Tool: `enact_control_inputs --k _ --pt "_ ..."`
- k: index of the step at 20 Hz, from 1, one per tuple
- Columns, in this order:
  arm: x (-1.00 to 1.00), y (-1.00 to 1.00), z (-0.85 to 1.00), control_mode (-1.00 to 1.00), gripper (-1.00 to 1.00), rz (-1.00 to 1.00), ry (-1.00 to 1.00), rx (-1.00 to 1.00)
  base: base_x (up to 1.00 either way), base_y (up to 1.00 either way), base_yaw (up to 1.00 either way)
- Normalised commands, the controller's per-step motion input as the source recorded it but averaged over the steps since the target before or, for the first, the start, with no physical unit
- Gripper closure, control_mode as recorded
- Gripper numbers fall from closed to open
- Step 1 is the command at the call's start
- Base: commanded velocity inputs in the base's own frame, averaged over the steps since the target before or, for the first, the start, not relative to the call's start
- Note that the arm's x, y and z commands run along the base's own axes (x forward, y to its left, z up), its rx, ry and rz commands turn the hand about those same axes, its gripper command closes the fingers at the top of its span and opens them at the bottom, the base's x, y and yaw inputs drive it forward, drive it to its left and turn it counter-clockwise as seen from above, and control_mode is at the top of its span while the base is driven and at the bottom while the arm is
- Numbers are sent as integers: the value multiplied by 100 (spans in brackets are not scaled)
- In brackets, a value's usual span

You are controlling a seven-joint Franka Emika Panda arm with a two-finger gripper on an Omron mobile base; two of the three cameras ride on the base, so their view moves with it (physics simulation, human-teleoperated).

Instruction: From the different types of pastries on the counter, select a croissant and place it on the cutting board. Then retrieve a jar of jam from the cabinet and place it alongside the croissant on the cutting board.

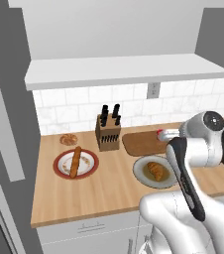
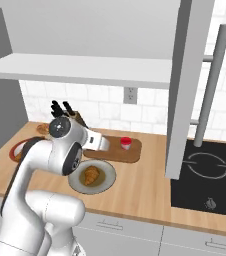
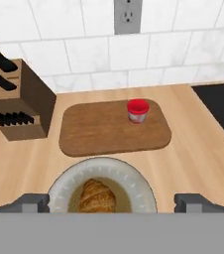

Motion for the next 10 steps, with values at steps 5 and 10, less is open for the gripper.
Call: enact_control_inputs --k 5,10 --pt "-20 32 35 -100 -100 27 11 16 0 0 0" --pt "-44 18 29 -100 -100 6 6 5 0 0 0"
